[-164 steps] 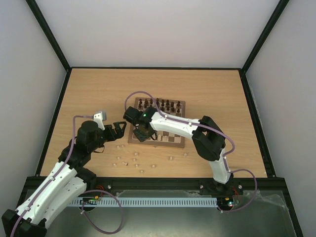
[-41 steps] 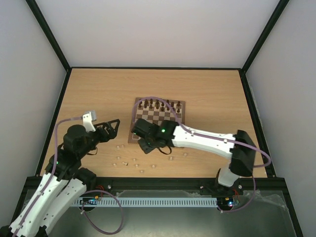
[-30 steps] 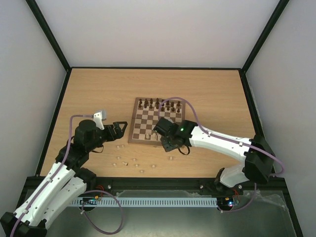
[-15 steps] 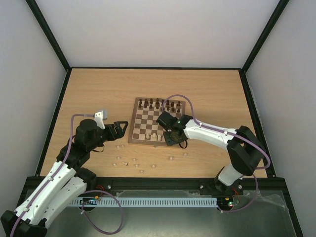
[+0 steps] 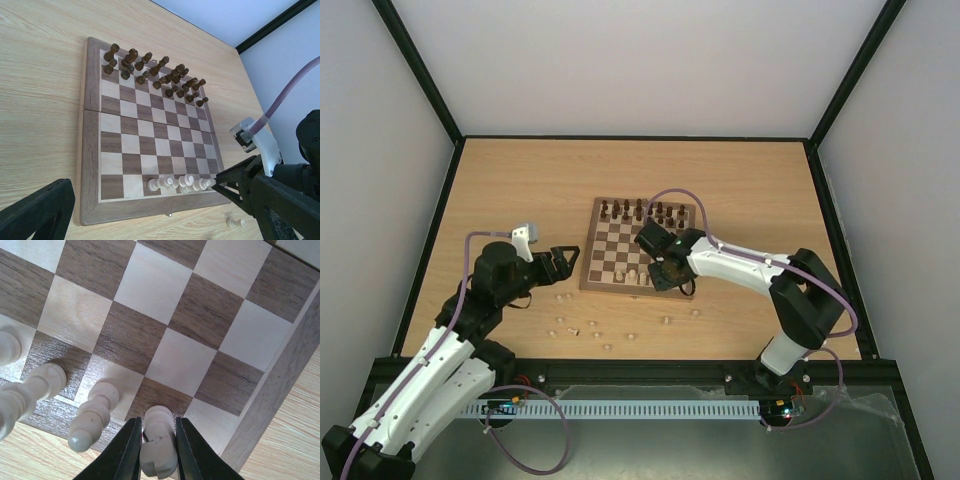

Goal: Set up the chess pieces on the board
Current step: Place the chess piece on the chessboard, then pick up the chess piece at the center of the board.

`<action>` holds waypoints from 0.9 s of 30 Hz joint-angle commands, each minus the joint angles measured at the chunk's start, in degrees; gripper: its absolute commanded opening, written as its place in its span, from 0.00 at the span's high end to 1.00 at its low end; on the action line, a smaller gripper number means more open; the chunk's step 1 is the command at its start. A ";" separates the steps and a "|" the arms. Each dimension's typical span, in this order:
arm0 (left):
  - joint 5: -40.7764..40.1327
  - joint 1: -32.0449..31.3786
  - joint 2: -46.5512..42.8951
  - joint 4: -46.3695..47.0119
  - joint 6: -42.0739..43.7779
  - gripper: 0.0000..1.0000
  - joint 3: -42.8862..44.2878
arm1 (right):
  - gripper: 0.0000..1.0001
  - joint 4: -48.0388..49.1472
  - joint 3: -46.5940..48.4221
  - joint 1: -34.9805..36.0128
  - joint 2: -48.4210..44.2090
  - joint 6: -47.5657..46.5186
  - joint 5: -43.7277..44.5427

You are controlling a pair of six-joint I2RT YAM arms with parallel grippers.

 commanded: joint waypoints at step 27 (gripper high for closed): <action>0.01 0.21 -0.88 1.18 1.24 0.01 -0.41 | 0.54 -7.75 -3.28 0.33 -17.36 4.43 -3.48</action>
